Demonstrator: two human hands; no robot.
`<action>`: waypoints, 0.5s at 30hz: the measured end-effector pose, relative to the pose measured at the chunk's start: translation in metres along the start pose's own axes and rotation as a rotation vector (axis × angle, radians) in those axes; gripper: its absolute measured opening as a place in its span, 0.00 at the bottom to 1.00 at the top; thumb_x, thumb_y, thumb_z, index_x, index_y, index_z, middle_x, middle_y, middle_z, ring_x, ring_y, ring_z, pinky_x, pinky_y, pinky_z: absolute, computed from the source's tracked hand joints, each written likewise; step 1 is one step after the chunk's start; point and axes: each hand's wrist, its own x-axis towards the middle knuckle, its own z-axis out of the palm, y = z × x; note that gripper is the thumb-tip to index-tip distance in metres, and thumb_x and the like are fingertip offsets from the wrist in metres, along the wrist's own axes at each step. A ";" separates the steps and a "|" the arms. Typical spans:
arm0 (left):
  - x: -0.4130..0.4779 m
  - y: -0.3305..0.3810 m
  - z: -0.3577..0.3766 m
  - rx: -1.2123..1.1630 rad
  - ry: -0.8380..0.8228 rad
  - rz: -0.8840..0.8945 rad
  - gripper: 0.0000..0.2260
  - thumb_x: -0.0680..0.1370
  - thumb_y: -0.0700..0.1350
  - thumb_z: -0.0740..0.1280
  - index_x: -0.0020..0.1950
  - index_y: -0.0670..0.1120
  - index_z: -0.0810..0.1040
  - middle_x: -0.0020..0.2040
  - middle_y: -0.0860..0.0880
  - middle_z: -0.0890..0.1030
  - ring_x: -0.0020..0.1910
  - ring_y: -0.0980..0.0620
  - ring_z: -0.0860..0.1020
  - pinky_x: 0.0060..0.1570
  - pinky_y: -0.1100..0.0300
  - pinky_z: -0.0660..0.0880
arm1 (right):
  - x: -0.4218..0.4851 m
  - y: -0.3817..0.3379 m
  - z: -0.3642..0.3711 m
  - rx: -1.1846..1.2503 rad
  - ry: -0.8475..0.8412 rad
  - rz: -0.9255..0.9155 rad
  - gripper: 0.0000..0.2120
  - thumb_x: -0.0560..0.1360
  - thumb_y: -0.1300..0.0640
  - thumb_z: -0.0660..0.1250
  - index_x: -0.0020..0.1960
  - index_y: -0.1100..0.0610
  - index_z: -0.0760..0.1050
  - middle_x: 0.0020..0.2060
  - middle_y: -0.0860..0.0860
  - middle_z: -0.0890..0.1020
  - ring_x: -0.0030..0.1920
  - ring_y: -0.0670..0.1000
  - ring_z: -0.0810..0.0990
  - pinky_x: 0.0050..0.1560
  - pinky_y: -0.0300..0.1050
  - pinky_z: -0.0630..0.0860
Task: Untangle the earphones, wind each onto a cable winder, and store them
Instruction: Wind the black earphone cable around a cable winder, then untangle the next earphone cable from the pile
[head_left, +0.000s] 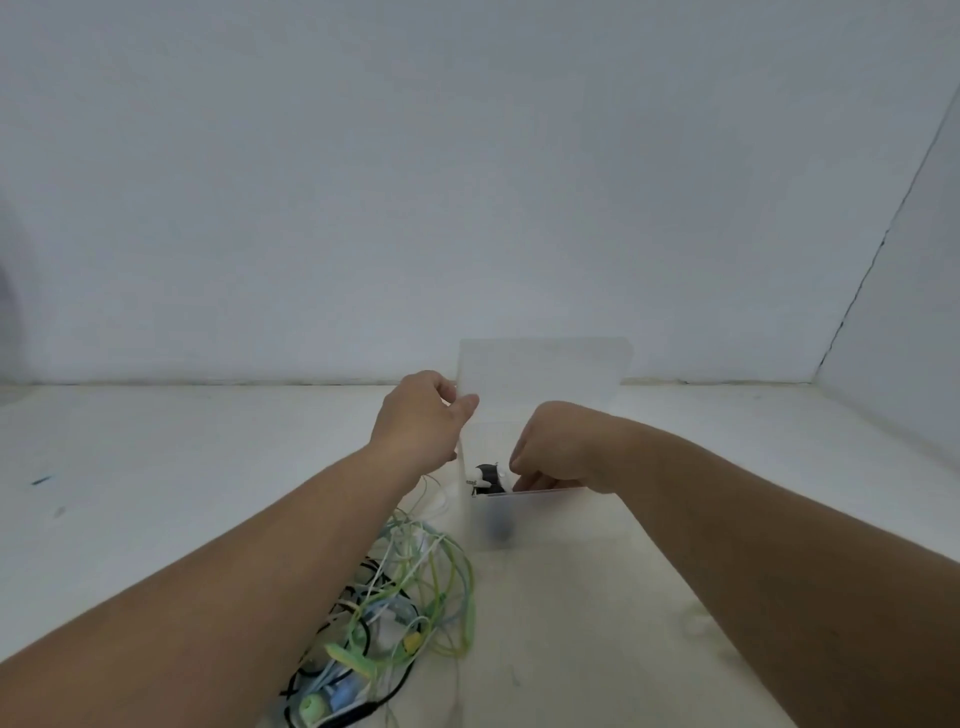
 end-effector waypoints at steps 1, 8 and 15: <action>-0.001 0.000 -0.002 -0.015 -0.011 -0.012 0.09 0.78 0.50 0.70 0.48 0.45 0.76 0.47 0.45 0.82 0.40 0.45 0.84 0.45 0.44 0.83 | -0.002 0.002 -0.002 0.013 -0.019 -0.008 0.10 0.77 0.66 0.63 0.54 0.67 0.80 0.44 0.57 0.87 0.40 0.53 0.82 0.46 0.46 0.78; -0.014 0.002 -0.028 0.097 -0.112 -0.042 0.12 0.77 0.42 0.70 0.59 0.46 0.74 0.51 0.46 0.80 0.49 0.43 0.81 0.54 0.47 0.80 | -0.028 0.007 -0.003 -0.170 0.238 -0.262 0.11 0.75 0.63 0.61 0.34 0.62 0.73 0.30 0.54 0.71 0.31 0.51 0.65 0.30 0.42 0.64; -0.055 0.008 -0.071 0.285 -0.218 0.026 0.03 0.76 0.36 0.69 0.45 0.42 0.82 0.42 0.45 0.83 0.38 0.50 0.80 0.45 0.53 0.80 | -0.086 0.008 0.034 0.039 0.288 -0.404 0.08 0.75 0.62 0.64 0.44 0.56 0.82 0.34 0.45 0.81 0.35 0.48 0.81 0.33 0.35 0.71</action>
